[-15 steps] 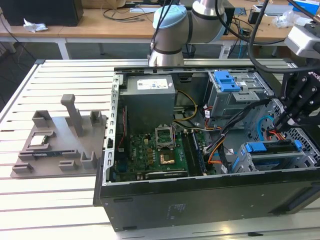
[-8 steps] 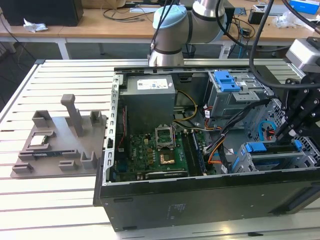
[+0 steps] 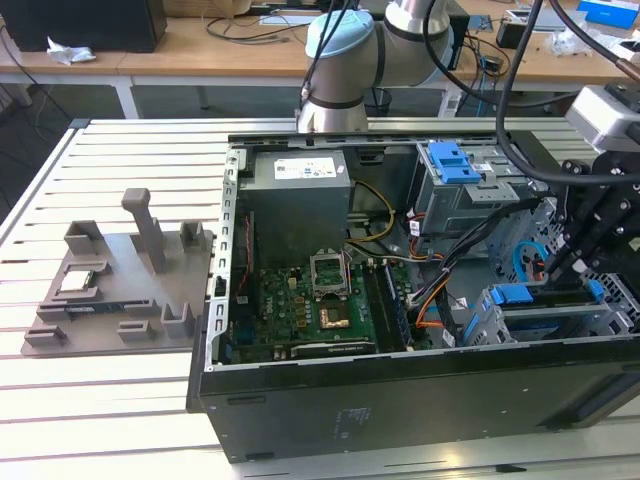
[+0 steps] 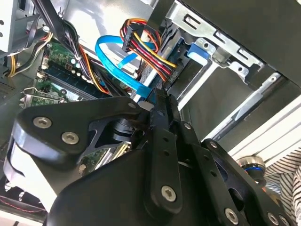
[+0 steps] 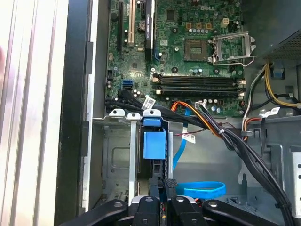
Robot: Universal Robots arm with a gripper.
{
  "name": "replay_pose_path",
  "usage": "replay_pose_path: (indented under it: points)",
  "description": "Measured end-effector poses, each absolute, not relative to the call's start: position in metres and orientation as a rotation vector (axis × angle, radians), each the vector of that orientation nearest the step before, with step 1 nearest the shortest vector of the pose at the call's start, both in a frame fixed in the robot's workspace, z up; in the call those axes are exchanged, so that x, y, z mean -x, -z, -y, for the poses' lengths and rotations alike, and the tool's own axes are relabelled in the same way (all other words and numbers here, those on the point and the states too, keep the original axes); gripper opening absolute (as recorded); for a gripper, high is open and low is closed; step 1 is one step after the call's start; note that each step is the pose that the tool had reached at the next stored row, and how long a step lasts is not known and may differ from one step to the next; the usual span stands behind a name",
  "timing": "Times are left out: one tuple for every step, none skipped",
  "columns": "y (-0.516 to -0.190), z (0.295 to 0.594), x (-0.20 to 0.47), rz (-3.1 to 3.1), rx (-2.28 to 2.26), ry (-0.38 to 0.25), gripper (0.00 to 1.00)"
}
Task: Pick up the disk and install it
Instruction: 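Insert the second disk wire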
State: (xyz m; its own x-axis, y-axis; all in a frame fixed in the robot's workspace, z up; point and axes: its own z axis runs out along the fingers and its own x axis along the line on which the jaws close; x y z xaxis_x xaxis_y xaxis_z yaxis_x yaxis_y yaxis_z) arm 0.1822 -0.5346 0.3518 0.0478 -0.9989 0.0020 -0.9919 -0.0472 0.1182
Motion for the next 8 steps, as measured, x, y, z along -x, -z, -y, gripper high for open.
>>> replay_pose_path:
  points:
    - [-0.3512, 0.5346, -0.1826, 2.103, -2.211, 0.121, 0.16]
    - [-0.3508, 0.5346, -0.1827, 2.101, -2.212, 0.121, 0.16]
    - [-0.3503, 0.5347, -0.1827, 2.100, -2.213, 0.120, 0.16]
    - [-0.3497, 0.5347, -0.1827, 2.100, -2.213, 0.120, 0.16]
    - [-0.3493, 0.5347, -0.1828, 2.099, -2.213, 0.120, 0.16]
    - [-0.3484, 0.5347, -0.1828, 2.099, -2.213, 0.120, 0.16]
    - [-0.3478, 0.5347, -0.1828, 2.099, -2.214, 0.120, 0.16]
    - [-0.3474, 0.5347, -0.1828, 2.099, -2.213, 0.120, 0.16]
